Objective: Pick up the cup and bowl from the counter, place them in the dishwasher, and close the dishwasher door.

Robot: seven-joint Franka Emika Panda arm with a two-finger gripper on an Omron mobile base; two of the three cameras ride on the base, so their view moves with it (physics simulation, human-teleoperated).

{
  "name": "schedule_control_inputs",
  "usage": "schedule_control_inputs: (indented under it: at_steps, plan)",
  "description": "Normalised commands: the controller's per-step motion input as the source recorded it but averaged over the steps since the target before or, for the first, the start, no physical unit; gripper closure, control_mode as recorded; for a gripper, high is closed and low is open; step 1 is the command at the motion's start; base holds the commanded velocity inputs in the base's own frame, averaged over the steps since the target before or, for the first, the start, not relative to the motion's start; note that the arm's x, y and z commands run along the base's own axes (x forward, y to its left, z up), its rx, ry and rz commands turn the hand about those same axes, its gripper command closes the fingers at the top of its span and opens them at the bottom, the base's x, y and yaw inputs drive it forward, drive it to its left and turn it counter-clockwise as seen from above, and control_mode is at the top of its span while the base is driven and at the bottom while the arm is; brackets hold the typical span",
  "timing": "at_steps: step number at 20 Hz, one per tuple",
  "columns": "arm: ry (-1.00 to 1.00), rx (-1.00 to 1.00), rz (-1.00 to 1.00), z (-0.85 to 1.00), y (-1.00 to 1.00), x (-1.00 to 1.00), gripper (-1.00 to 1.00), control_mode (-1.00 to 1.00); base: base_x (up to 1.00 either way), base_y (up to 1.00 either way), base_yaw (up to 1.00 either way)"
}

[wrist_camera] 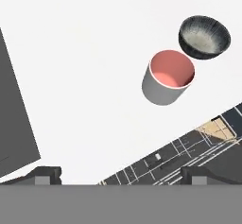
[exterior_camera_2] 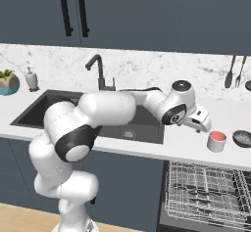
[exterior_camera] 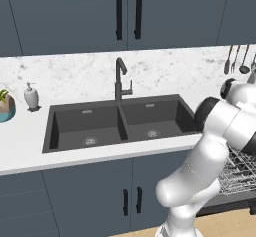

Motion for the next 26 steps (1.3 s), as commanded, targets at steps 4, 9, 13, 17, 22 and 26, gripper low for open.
schedule_control_inputs:
  at_steps: [4, 9, 13, 17, 22, 26]
  plan:
    - [0.04, 0.00, 0.11, -0.12, -0.40, 0.49, -1.00, -1.00, 0.00, 0.00, 0.00]
    - [0.09, 0.00, 0.08, -0.10, -0.43, 0.37, -1.00, -1.00, 0.00, 0.00, 0.00]
    - [0.14, 0.00, 0.05, -0.14, -0.45, 0.13, -1.00, -1.00, 0.00, 0.00, 0.00]
    - [0.14, 0.00, 0.04, -0.22, -0.31, 0.03, -1.00, -1.00, 0.00, 0.00, 0.00]
    - [0.08, 0.00, 0.05, -0.26, -0.19, 0.07, -1.00, -1.00, 0.00, 0.00, 0.00]
    - [0.03, 0.00, 0.07, -0.29, -0.02, 0.08, -1.00, -1.00, 0.00, 0.00, 0.00]
